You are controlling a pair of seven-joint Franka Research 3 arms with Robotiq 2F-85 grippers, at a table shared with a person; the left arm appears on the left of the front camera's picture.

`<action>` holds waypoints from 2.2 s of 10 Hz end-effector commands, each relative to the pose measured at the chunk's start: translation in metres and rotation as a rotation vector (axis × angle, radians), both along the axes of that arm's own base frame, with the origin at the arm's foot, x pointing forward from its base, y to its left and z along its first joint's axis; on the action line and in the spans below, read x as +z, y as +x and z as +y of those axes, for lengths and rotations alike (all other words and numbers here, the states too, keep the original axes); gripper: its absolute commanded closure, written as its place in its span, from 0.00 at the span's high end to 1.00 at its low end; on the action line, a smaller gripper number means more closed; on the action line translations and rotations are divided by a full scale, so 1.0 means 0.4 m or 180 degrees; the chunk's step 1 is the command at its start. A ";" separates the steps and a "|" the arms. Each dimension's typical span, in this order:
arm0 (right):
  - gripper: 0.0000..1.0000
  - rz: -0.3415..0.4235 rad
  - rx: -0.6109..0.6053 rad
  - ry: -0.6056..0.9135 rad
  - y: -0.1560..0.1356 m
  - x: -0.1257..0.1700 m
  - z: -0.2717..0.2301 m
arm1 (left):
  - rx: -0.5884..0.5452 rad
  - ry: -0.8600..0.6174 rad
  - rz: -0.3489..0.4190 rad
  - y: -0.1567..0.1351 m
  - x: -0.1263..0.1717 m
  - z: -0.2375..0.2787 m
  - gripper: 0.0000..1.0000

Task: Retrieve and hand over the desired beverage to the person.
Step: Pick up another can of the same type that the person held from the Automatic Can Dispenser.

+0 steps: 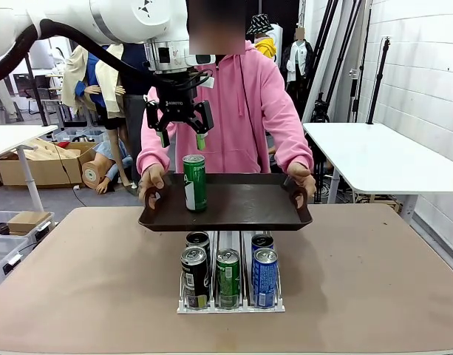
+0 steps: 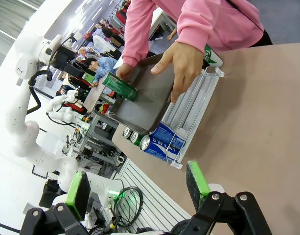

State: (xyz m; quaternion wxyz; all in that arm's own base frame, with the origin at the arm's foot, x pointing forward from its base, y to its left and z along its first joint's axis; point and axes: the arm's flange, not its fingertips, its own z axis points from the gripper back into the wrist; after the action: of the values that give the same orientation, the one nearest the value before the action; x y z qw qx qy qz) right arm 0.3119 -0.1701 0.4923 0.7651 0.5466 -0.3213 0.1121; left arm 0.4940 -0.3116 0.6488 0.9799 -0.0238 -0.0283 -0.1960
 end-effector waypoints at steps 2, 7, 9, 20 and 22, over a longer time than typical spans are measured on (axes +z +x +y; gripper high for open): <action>1.00 -0.0045 0.0020 0.0013 -0.001 0.000 -0.001 | 0.0011 -0.0012 -0.0019 0.002 0.003 0.002 1.00; 1.00 -0.0045 0.0020 0.0013 -0.001 0.000 -0.001 | 0.0305 -0.0385 0.0077 -0.005 0.044 0.127 1.00; 1.00 -0.0045 0.0020 0.0013 -0.001 0.000 -0.001 | 0.0552 -0.0679 0.0204 -0.019 0.063 0.256 1.00; 1.00 -0.0045 0.0020 0.0013 -0.001 0.000 -0.001 | 0.1023 -0.4070 0.0640 -0.132 -0.282 1.037 1.00; 1.00 -0.0045 0.0020 0.0013 -0.001 0.000 -0.001 | 0.1029 -0.4352 0.0590 -0.143 -0.371 1.106 1.00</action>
State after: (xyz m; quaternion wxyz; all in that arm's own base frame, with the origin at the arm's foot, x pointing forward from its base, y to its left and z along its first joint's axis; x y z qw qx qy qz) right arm 0.3115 -0.1708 0.4921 0.7650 0.5469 -0.3213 0.1114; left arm 0.4339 0.1262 0.5043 0.7809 -0.6211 -0.0573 0.0321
